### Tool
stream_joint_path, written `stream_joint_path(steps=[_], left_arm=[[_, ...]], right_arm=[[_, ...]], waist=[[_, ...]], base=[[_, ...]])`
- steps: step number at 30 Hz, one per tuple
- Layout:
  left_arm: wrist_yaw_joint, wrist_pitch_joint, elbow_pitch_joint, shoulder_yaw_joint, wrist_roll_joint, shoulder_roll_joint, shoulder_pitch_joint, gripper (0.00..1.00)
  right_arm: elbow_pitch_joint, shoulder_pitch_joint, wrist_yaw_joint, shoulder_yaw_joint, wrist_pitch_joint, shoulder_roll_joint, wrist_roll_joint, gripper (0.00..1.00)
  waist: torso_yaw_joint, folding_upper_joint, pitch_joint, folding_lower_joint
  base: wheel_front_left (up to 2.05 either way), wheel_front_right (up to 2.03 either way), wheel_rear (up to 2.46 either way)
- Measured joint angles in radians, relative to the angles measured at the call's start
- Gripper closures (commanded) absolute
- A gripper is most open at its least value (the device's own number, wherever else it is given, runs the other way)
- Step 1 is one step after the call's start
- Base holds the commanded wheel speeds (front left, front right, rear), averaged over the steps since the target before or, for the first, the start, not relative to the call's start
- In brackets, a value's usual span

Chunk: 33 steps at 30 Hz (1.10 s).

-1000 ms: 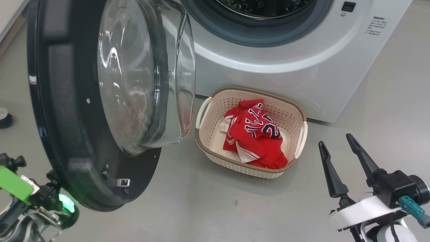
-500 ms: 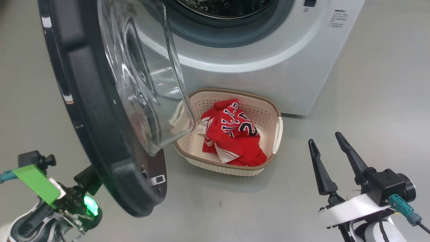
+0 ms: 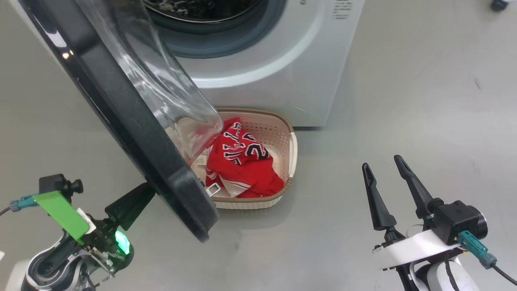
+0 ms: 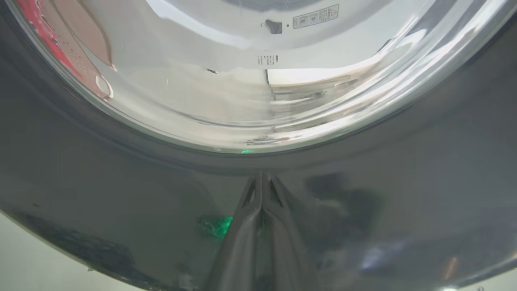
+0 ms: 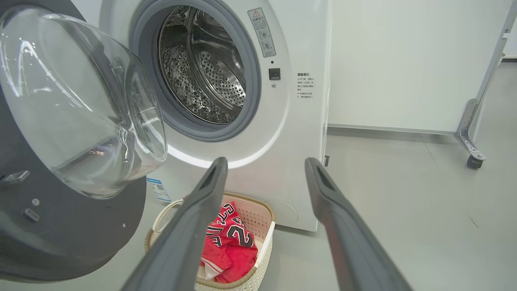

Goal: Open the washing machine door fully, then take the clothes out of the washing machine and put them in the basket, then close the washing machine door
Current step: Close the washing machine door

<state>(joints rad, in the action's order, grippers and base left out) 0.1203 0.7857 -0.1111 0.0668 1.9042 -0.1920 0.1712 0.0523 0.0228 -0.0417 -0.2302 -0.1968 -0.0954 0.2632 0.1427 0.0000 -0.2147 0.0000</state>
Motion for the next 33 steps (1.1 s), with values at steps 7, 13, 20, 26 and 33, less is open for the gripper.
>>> stream_joint_path(steps=[7, 13, 20, 26, 33], left_arm=[[0.000, -0.022, -0.021, -0.002, -0.005, 0.016, 0.039, 1.00], [0.000, -0.048, -0.040, -0.014, -0.010, 0.020, 0.078, 1.00], [-0.001, -0.081, -0.062, -0.033, -0.016, 0.019, 0.133, 1.00], [-0.019, -0.113, -0.072, -0.045, -0.043, 0.019, 0.215, 1.00], [-0.036, -0.144, -0.086, -0.060, -0.074, 0.009, 0.296, 1.00]], right_arm=[[-0.018, -0.024, -0.001, -0.010, -0.012, 0.003, 0.000, 0.00], [-0.033, -0.042, -0.002, -0.023, -0.026, 0.012, 0.000, 0.00], [-0.040, -0.059, -0.003, -0.030, -0.035, 0.019, 0.000, 0.00], [-0.042, -0.080, -0.009, -0.036, -0.044, 0.028, 0.001, 0.00], [-0.049, -0.103, -0.010, -0.045, -0.046, 0.034, 0.015, 0.00]], waist=[[-0.089, 0.0000, -0.011, 0.0000], [-0.167, 0.0000, -0.024, 0.0000], [-0.253, 0.0000, -0.043, 0.0000], [-0.323, 0.0000, -0.077, 0.0000], [-0.382, 0.0000, -0.125, 0.0001]], base=[[0.00, 0.00, 0.00], [0.00, 0.00, 0.00], [0.00, 0.00, 0.00], [0.00, 0.00, 0.00], [0.00, 0.00, 0.00]])
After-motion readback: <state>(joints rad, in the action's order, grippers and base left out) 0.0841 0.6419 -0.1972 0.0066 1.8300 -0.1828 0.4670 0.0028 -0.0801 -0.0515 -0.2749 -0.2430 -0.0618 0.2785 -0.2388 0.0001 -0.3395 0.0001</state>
